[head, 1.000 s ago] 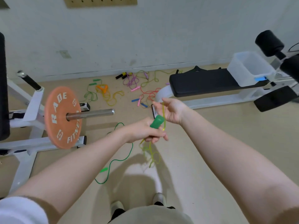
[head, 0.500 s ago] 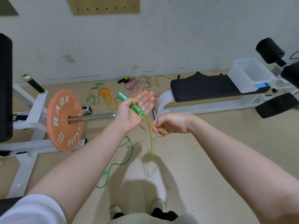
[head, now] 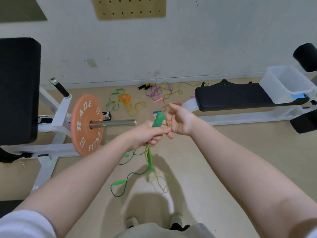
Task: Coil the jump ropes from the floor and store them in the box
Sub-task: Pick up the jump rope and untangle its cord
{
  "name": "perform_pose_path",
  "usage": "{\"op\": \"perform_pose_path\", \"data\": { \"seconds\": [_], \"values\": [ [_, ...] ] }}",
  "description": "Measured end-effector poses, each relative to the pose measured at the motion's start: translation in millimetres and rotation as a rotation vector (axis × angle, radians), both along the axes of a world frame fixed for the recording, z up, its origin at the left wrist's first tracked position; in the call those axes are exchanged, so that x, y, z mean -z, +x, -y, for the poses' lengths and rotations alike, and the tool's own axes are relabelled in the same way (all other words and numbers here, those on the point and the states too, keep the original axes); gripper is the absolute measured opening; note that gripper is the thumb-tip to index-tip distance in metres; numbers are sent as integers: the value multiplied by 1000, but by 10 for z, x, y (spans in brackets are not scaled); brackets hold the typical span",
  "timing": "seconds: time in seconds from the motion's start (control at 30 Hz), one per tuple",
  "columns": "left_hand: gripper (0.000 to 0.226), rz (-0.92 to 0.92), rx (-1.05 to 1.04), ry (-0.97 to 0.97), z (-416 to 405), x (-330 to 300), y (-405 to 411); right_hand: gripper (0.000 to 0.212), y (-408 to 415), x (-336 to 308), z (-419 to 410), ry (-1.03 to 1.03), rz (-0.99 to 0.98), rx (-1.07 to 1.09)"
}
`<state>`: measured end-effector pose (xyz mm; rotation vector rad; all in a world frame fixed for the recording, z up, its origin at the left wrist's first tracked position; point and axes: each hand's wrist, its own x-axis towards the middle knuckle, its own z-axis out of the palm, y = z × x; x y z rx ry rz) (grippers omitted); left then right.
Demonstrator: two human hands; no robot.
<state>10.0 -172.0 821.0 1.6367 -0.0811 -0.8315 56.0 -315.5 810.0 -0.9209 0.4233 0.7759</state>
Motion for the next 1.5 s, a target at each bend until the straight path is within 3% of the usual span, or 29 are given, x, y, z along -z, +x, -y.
{"op": "perform_pose_path", "data": {
  "seconds": [0.1,0.17,0.27,0.37,0.57,0.73,0.83,0.9,1.1,1.2,1.37,1.5],
  "values": [
    [22,-94,118,98,-277,94,-145,26,47,-98,-190,99,-22,180],
    [24,-207,41,42,-434,146,-179,19,32,-163,-247,-29,94,84],
    [32,-317,-197,-233,-572,161,-81,22,-110,-222,-320,-249,317,-232],
    [39,-289,-314,-465,-579,46,17,26,-274,-251,-403,-311,404,-489],
    [29,-96,-471,-659,-592,-175,81,22,-397,-147,-483,-523,370,-703],
    [19,134,-341,-390,-732,-216,57,23,-417,-117,-605,-546,350,-565],
    [17,186,-261,-241,-839,-177,-8,43,-330,-209,-706,-151,281,-302],
    [18,192,-217,-186,-926,-135,-52,35,-275,-297,-788,15,236,-140],
    [16,180,-115,39,-1258,-31,-162,24,-252,-427,-1127,-178,367,-58],
    [23,108,-167,-14,-1438,52,-194,22,-273,-417,-1323,-281,496,-11],
    [28,110,-374,-297,-1710,-20,-141,26,-401,-318,-1663,-551,686,-101],
    [33,82,-449,-499,-1815,-145,-110,21,-483,-259,-1890,-479,691,-149]
  ]
}}
